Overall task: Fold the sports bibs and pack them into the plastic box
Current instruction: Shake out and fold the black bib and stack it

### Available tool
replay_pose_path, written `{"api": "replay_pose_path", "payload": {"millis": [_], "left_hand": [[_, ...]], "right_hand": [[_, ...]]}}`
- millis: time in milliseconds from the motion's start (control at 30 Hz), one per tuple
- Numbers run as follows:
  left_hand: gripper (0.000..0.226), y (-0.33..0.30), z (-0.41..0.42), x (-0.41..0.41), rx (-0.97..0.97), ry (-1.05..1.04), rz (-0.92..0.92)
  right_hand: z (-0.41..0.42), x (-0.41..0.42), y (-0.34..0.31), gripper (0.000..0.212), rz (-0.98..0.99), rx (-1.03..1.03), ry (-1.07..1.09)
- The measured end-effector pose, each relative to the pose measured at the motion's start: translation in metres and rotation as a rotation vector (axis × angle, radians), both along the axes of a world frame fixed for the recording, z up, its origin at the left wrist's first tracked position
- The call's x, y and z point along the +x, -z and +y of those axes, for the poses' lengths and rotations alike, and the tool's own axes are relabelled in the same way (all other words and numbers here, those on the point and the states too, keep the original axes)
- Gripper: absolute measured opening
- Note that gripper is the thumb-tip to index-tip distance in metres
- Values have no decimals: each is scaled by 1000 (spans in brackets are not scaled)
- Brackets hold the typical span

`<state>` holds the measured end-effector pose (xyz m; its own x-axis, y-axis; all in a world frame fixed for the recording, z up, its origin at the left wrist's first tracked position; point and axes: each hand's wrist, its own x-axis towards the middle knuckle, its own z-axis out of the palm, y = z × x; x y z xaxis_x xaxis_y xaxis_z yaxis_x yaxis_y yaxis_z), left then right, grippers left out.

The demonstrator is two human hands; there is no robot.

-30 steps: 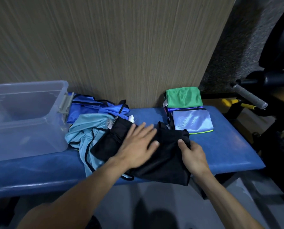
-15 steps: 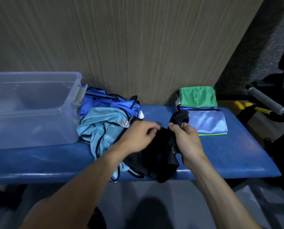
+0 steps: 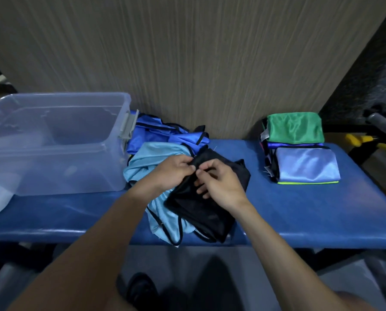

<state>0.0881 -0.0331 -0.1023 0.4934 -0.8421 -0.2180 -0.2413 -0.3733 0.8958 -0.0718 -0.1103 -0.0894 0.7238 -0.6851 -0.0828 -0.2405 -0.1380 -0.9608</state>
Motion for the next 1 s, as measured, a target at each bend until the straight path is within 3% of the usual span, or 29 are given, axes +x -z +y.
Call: {"api": "replay_pose_path", "payload": {"millis": [67, 233, 433, 533, 633, 800, 900, 1000], "left_hand": [[49, 2, 0, -4, 9, 4, -78], [43, 4, -1, -10, -61, -25, -207], [44, 10, -1, -19, -72, -76, -399], [42, 9, 3, -28, -109, -22, -492], [52, -3, 14, -21, -72, 96, -439], [48, -29, 57, -5, -84, 290, -426], [46, -32, 76, -6, -33, 398, -546], [37, -25, 77, -13, -130, 398, -651]], "right_hand": [[3, -20, 3, 12, 9, -245, 1], [32, -63, 33, 43, 149, -980, -70], [42, -76, 66, 26, 224, -1332, -22], [45, -84, 74, 33, 245, -1361, 11], [46, -88, 73, 37, 249, -1319, 39], [48, -86, 66, 41, 231, -1220, 28], [47, -85, 65, 42, 193, -1168, 8], [46, -83, 65, 42, 167, -1126, -15]]}}
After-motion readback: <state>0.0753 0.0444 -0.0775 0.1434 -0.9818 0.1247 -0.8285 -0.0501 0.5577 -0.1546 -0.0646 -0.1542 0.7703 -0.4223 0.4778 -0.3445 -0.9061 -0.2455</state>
